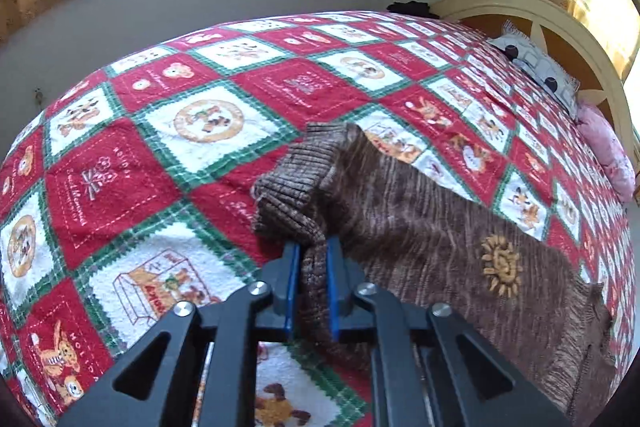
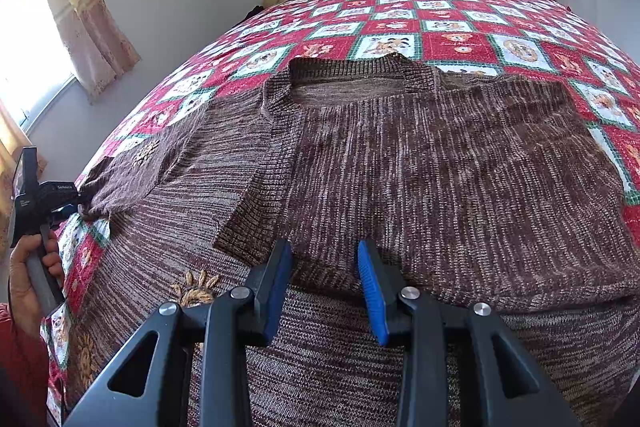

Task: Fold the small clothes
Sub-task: 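Grasp the other sleeve with the left gripper and fold it across the body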

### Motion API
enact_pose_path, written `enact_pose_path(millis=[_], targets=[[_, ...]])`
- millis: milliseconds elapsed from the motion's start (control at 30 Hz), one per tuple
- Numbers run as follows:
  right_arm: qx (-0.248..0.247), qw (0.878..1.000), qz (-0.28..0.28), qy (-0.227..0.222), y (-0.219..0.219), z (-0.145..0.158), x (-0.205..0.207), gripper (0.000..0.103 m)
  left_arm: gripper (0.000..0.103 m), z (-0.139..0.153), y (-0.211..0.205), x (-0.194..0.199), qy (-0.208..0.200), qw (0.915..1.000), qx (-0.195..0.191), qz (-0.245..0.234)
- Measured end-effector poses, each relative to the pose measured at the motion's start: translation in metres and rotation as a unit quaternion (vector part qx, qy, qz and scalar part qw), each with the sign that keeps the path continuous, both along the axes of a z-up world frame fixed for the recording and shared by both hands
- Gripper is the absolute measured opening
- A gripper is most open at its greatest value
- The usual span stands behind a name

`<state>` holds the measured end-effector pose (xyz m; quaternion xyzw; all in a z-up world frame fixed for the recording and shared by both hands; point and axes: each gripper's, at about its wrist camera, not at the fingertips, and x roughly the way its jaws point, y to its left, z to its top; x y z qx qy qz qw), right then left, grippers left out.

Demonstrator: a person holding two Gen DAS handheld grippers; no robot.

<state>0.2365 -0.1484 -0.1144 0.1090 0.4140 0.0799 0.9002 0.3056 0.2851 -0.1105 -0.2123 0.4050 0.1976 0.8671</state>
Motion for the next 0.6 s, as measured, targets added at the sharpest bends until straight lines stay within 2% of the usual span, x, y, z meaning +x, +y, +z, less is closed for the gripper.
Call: enact_pose_path(millis=[133, 267, 333, 433, 467, 533, 600], targets=[[-0.001, 1.000, 0.000, -0.001, -0.001, 0.000, 0.000, 0.036, 0.011, 0.016, -0.018, 0.005, -0.019, 0.9993, 0.019, -0.025], [-0.001, 1.000, -0.006, -0.009, -0.004, 0.001, -0.003, 0.036, 0.011, 0.055, -0.078, -0.001, -0.071, 0.9911, 0.058, -0.097], [0.004, 1.000, -0.015, -0.015, -0.008, 0.002, -0.006, 0.036, 0.011, 0.072, -0.125, -0.009, -0.099, 0.9799, 0.072, -0.158], [0.018, 0.999, -0.027, -0.017, -0.016, 0.002, -0.008, 0.036, 0.011, 0.079, -0.187, -0.020, -0.109, 0.9647, 0.078, -0.227], [0.023, 0.999, -0.030, -0.018, -0.018, 0.002, -0.009, 0.036, 0.011, 0.080, -0.201, -0.026, -0.110, 0.9598, 0.075, -0.247], [0.025, 0.999, -0.032, -0.019, -0.018, 0.003, -0.010, 0.036, 0.011, 0.073, -0.243, -0.037, -0.107, 0.9448, 0.077, -0.300], [0.023, 0.999, -0.031, -0.017, -0.017, 0.003, -0.009, 0.036, 0.011, 0.061, -0.267, -0.043, -0.095, 0.9372, 0.077, -0.327]])
